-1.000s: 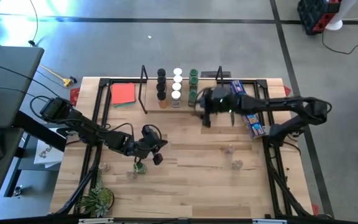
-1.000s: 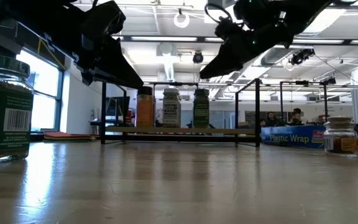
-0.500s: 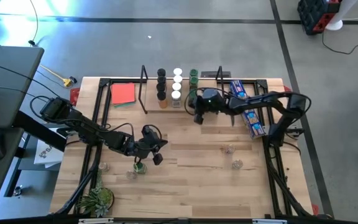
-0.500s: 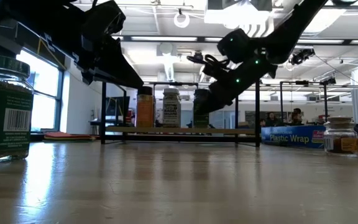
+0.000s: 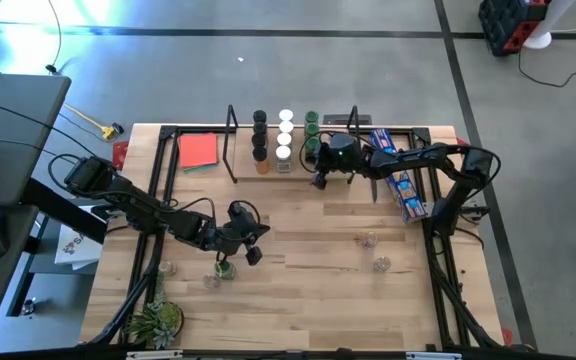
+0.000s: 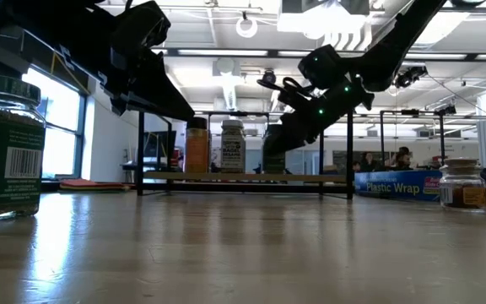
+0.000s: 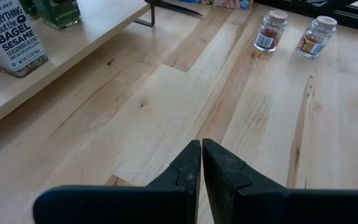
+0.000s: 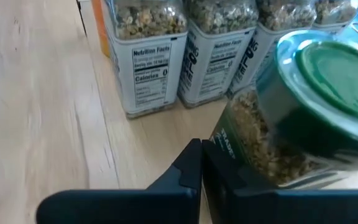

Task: Shelf spices
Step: Put the green seasoning bottle on the shelf aligned with the other green seasoning bottles

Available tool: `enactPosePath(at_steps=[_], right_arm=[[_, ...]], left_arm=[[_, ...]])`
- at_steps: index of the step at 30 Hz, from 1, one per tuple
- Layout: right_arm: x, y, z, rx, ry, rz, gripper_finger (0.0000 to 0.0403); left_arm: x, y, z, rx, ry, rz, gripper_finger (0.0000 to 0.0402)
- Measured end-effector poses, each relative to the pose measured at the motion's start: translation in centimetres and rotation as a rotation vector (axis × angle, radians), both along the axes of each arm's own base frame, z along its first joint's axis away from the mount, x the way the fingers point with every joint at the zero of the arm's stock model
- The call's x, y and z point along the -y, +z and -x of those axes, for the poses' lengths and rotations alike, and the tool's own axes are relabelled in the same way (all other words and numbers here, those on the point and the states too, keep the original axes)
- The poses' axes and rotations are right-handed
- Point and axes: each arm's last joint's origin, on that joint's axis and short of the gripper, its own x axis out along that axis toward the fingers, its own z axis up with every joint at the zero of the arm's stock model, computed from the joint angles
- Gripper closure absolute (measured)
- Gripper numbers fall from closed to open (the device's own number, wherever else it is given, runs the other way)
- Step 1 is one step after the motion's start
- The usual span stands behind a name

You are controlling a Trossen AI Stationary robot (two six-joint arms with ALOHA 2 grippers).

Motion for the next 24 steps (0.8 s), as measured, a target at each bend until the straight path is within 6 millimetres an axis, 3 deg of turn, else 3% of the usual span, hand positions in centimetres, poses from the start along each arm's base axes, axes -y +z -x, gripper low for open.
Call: enactPosePath(at_steps=[7,10,14,18,24], right_arm=[[0.0,0.2,-0.1,0.017,0.012,0.017,0.0398],[-1.2,0.9,-0.4,0.029,0.057,0.022,0.0398],[-5.0,2.4,-1.2,0.042,0.164,0.027,0.0399],[-10.4,3.9,-1.6,0.046,0.271,0.065,0.0402],[-17.9,4.4,-1.5,0.051,0.4,0.098,0.0403]], left_arm=[[0.2,0.1,0.0,0.004,-0.013,-0.002,0.0387],[0.7,1.0,0.5,0.014,-0.06,-0.015,0.0387],[2.1,3.1,2.1,-0.02,-0.129,-0.013,0.0387],[3.7,4.7,5.2,-0.192,-0.234,0.069,0.0387],[4.1,6.1,9.7,-0.385,-0.138,0.198,0.0387]])
